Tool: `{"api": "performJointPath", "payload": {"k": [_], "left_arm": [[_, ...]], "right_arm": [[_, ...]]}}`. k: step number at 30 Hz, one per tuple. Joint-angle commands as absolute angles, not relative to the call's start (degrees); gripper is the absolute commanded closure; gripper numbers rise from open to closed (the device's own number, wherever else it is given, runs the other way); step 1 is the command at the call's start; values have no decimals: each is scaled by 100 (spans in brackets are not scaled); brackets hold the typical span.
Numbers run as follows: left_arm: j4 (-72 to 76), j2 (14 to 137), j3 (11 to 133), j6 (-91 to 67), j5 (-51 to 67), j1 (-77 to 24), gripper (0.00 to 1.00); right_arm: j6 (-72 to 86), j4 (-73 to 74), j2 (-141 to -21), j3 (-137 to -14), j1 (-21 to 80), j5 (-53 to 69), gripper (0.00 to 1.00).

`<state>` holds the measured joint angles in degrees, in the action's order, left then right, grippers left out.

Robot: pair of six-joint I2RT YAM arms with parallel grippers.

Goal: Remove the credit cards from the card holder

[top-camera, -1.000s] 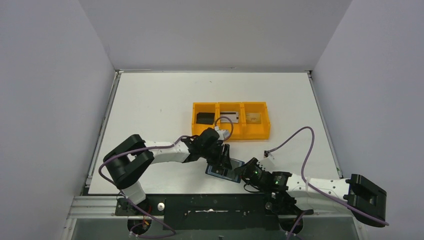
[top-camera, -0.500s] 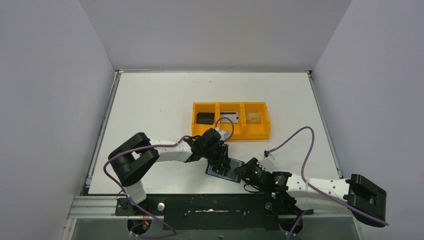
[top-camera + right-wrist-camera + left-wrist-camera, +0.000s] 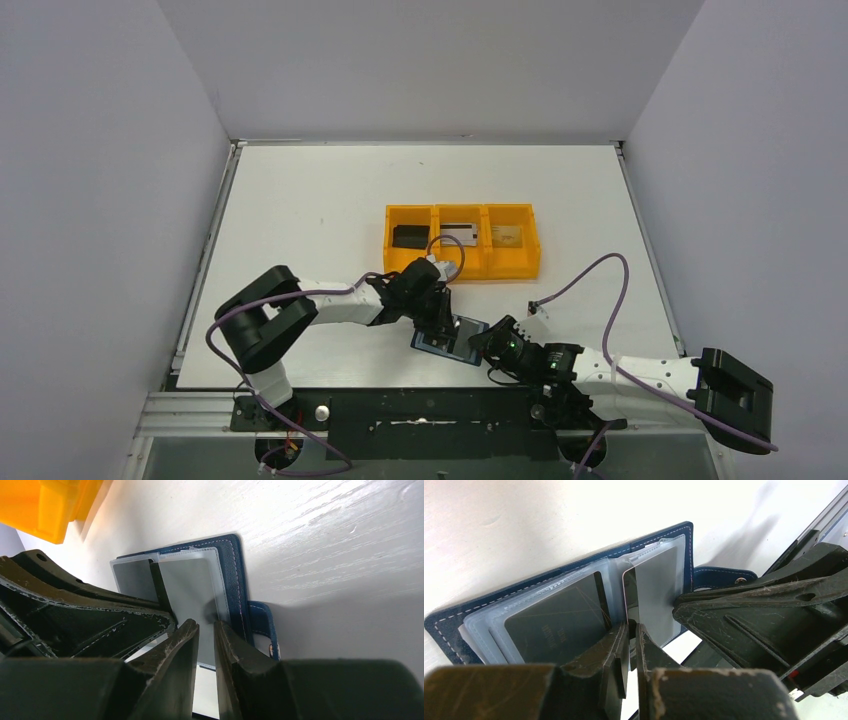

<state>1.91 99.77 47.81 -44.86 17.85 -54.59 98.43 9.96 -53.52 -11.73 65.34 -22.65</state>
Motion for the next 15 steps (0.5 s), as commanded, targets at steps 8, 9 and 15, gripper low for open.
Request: {"api": "performJointPath", "payload": {"k": [8,9,15], "left_arm": [[-202,9650,4660,-4351,1606,-5442,100],[-210,9638,4658,-4343,1608,-5434,100],[-259,9543,4650,-4325,1595,-5399,100]], "right_arm": [[9844,1713,-5423,-1037,6560,-2382,79],[9844,1714,-5425,-1037,6565,-2382,79],[9879,1758,-5433,-1046,6561,-2382,79]]}}
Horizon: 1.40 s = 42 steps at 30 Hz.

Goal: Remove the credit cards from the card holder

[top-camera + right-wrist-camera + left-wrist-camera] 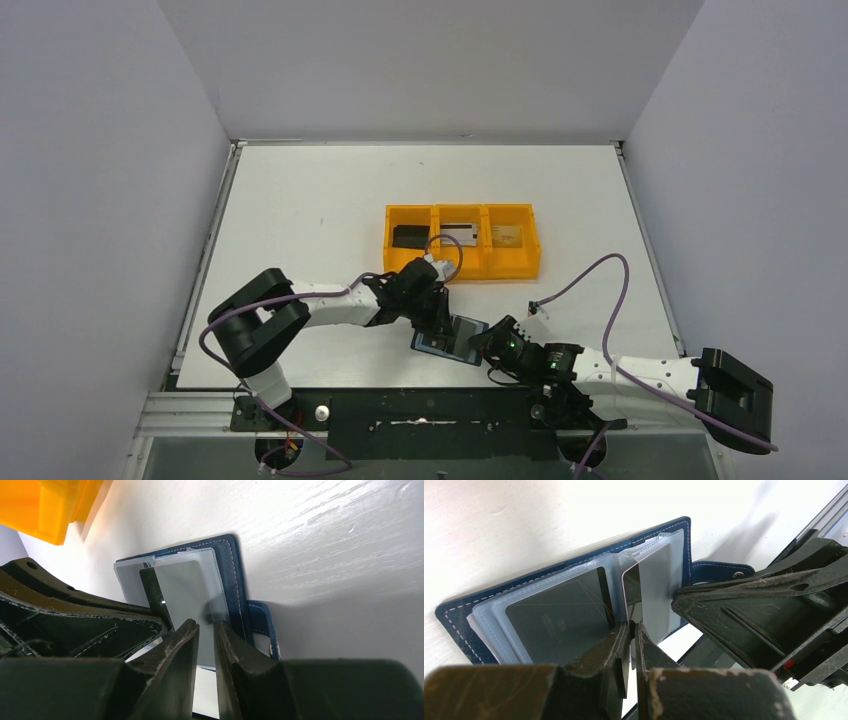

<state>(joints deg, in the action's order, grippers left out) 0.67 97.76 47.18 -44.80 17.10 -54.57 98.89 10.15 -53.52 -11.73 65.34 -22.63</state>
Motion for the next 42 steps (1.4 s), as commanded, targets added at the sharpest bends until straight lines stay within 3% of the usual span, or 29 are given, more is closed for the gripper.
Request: {"api": "performJointPath", "payload": {"k": [1,3,7,10,15,19,30,42], "left_arm": [[-263,9544,4645,-4322,1610,-5391,100],[-193,9537,4629,-4323,1664,-5380,99],[363,9612,4492,-4536,2054,-5383,86],[638,9760,4458,-4728,2229,-5396,84],[709,9760,4315,-4858,2118,-5376,87],[605,9601,4302,-4825,1987,-5355,100],[-453,9151,4517,-4272,1503,-5116,100],[-678,8460,4734,-4160,1806,-4791,100]], "right_arm": [[9879,1760,-5432,-1046,6565,-2382,79],[9879,1746,-5436,-1046,6566,-2382,79],[9861,1678,-5453,-1039,6557,-2375,79],[9844,1623,-5501,-1046,6565,-2352,79],[9831,1610,-5554,-1055,6565,-2329,79],[9835,1607,-5558,-1055,6561,-2320,79],[9894,1827,-5345,-1086,6559,-2416,78],[9338,1618,-4703,-1292,6565,-2545,74]]}}
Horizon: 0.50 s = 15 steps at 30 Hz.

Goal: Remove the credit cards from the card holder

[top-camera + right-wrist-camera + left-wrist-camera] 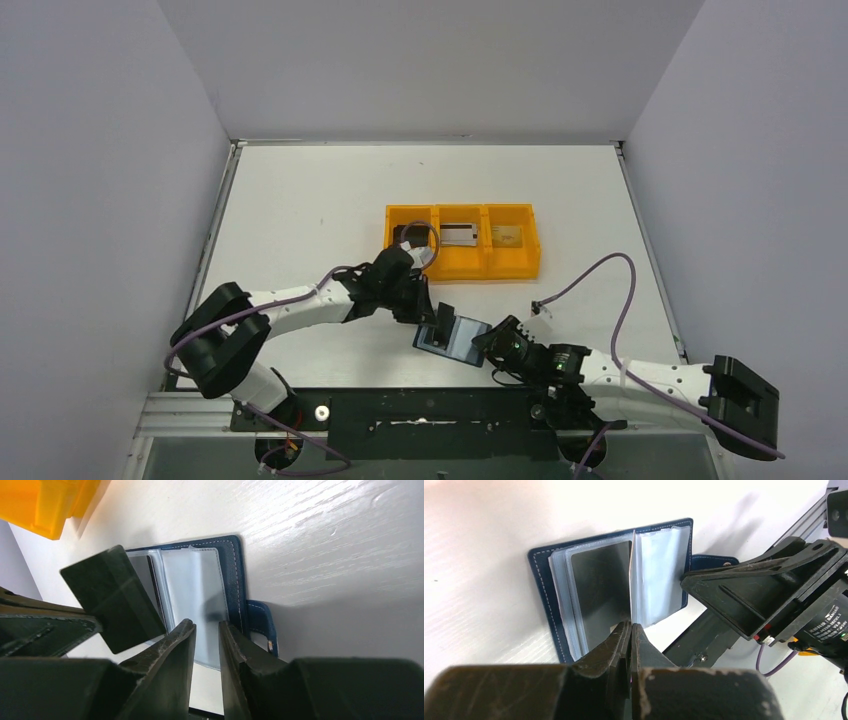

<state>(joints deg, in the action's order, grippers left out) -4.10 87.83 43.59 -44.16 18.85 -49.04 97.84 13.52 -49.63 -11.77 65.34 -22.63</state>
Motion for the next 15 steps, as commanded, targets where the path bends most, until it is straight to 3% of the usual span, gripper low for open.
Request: {"api": "performJointPath", "payload": {"k": [1,9,15], "left_arm": [[-821,8445,4779,-4088,1723,-4783,100],[-605,7681,4424,-4109,1448,-4732,100],[-188,6857,4047,-4205,1133,-4602,100]], "right_arm": [[9225,1622,-4611,-1360,6558,-2563,73],[8144,1404,-4009,-1916,6564,-2628,51],[7365,872,-4204,-2250,6540,-2448,44]]}}
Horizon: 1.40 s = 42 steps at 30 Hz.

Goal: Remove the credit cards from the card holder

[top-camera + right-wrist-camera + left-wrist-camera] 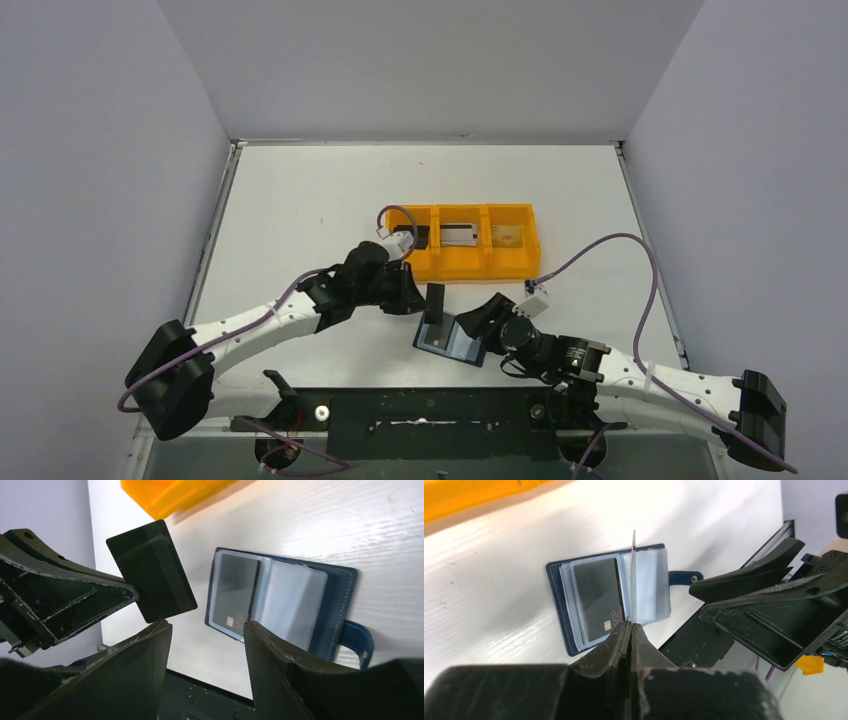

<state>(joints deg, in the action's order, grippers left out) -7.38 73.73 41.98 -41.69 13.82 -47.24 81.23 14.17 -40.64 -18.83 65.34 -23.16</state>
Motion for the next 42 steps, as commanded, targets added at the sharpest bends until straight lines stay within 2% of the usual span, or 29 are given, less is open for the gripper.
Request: {"api": "performJointPath", "payload": {"k": [1,7,11,21,28,32,38,42], "left_arm": [[-115,6742,3981,-4226,1117,-4559,100],[549,6080,3103,-4550,1166,-4189,100],[1028,5698,2691,-4765,1837,-3885,100],[1966,5248,2268,-5026,3639,-3252,100],[2115,5413,2217,-5000,4380,-2901,100],[2693,5500,2067,-5326,4816,-2678,100],[2718,5600,2049,-5268,5072,-2581,100],[2954,5599,2003,-5387,5219,-2504,100]], "right_arm": [[7268,774,-4288,-2310,6535,-2418,44],[6485,-187,-4930,-2482,6108,-1601,36],[6144,-983,-5361,-2452,5528,-578,35],[5568,-2534,-6443,-2802,4990,1359,35],[5574,-3257,-6618,-2794,4857,2064,45],[5650,-3537,-6563,-2646,4747,2278,59],[5703,-3829,-6519,-2557,4641,2675,80],[5725,-3966,-6539,-2535,4633,2839,86]]}}
